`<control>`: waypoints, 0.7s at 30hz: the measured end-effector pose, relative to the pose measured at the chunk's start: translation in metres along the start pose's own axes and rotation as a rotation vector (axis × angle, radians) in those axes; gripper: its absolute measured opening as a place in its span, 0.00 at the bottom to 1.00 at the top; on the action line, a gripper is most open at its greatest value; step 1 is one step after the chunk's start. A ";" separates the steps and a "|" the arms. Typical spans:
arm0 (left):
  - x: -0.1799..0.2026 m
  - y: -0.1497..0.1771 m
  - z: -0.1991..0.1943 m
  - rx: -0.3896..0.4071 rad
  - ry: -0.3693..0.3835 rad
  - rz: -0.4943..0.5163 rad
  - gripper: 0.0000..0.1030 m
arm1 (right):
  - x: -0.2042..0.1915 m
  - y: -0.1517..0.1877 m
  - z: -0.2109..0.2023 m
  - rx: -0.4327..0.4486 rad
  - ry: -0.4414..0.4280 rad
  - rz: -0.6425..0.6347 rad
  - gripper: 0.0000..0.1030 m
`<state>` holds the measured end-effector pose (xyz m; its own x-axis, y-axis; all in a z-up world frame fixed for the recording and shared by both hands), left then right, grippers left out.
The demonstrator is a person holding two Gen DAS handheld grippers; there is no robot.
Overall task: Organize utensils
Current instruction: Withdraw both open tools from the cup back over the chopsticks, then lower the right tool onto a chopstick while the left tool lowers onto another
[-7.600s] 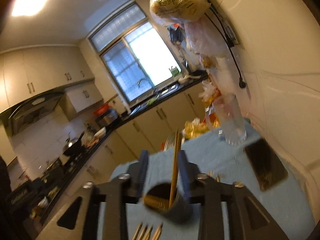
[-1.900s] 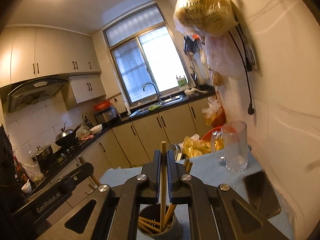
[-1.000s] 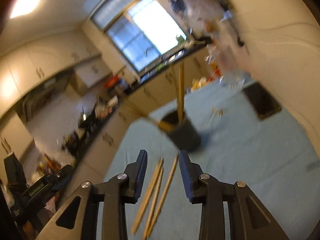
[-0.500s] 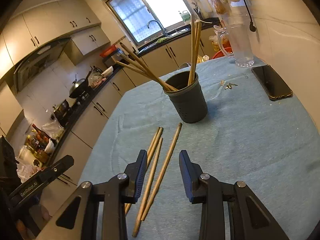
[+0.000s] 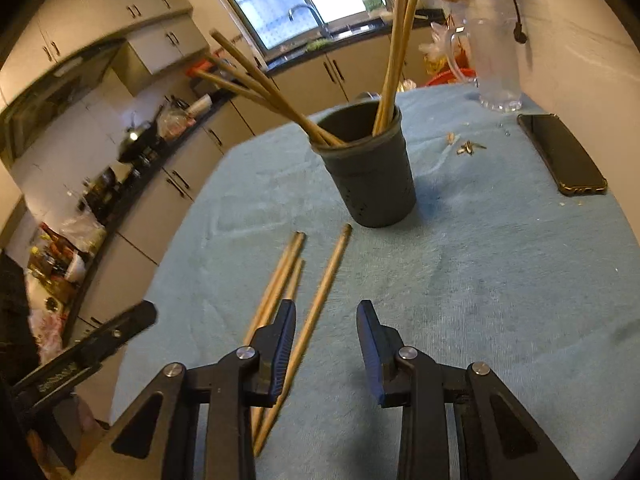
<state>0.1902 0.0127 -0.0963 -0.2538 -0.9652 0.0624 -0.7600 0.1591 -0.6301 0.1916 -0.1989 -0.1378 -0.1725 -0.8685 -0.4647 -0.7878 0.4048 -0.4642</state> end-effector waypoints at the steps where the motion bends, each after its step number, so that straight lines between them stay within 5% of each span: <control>1: -0.002 -0.001 0.006 -0.007 0.000 -0.001 0.58 | 0.000 -0.001 0.007 -0.015 0.011 -0.005 0.31; 8: -0.011 -0.009 0.035 -0.045 -0.001 0.010 0.58 | -0.009 -0.018 0.070 -0.123 0.089 -0.027 0.28; 17: -0.015 -0.015 0.071 -0.099 0.043 0.024 0.58 | -0.030 -0.036 0.119 -0.117 0.246 -0.116 0.26; 21: -0.003 -0.024 0.081 -0.112 0.077 0.071 0.58 | -0.036 -0.030 0.121 -0.105 0.305 -0.230 0.15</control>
<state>0.2576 -0.0046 -0.1437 -0.3508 -0.9328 0.0829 -0.7996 0.2523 -0.5449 0.2934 -0.1448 -0.1984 -0.1397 -0.9847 -0.1045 -0.8797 0.1719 -0.4435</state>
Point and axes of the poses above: each gripper's, at about its wrist camera, not at the fingertips, and z roughly the way its jaws point, x to its right, y to its underside, the point moved 6 cm from there along z, roughly the way its jaws point, and after that the axes turned 13 degrees about z, right-handed, at the moved point
